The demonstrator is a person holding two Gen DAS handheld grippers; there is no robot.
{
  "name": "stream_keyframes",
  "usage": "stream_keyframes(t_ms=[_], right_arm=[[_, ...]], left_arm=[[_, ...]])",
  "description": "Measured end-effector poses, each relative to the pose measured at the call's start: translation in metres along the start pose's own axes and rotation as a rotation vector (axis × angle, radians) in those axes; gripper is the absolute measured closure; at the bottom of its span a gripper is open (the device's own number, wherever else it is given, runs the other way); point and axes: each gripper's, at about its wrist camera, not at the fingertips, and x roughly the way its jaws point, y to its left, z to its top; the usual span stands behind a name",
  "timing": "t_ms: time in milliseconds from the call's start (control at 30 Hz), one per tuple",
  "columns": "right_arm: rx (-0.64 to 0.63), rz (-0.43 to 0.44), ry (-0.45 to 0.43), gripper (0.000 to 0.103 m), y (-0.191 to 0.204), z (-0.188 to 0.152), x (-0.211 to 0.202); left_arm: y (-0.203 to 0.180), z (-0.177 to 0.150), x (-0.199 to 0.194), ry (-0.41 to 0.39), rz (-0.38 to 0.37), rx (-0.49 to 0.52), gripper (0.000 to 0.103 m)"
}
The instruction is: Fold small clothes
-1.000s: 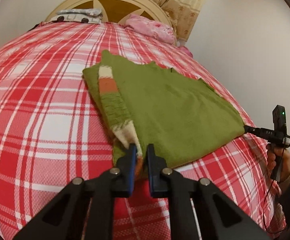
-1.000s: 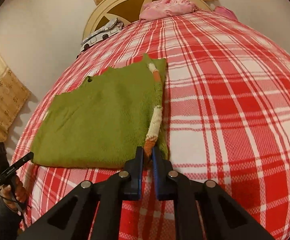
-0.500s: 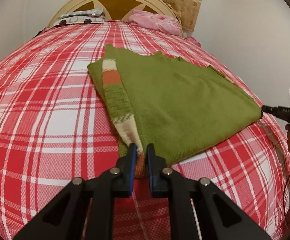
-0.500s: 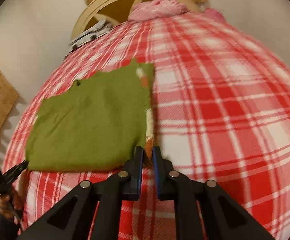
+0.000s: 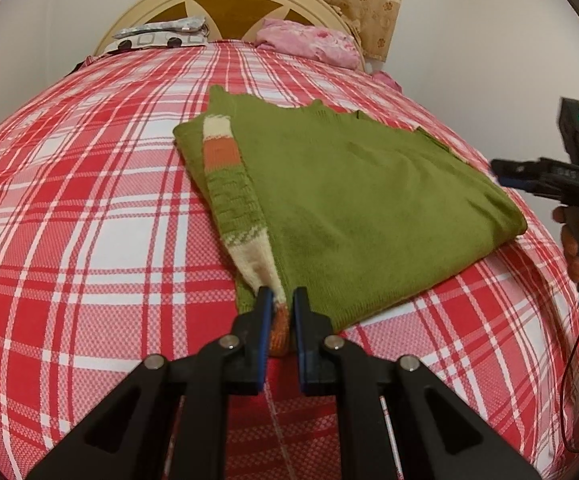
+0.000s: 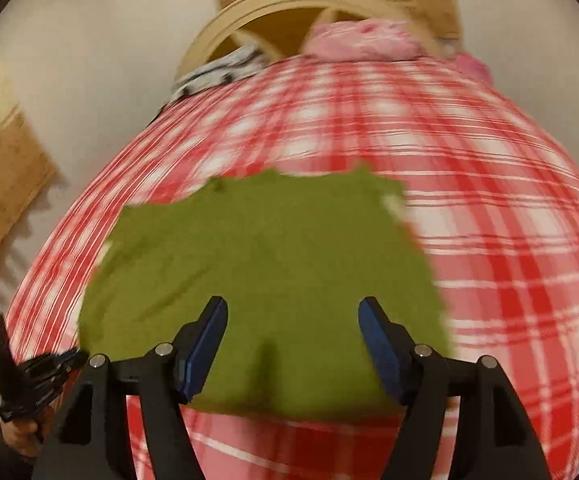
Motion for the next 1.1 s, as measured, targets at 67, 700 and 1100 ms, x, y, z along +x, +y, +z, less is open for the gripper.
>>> stream_keyframes(t_ms=[67, 700, 1100], right_arm=[[-0.028, -0.009, 0.047, 0.034, 0.016, -0.003, 0.021], [-0.157, -0.079, -0.001, 0.031, 0.072, -0.050, 0.012], [-0.336, 0.050, 0.108, 0.019, 0.152, -0.091, 0.053]], left_arm=[[-0.002, -0.001, 0.000, -0.002, 0.008, 0.007, 0.092], [0.010, -0.020, -0.032, -0.084, -0.047, -0.062, 0.090], [0.032, -0.029, -0.053, -0.109, -0.056, -0.115, 0.045]])
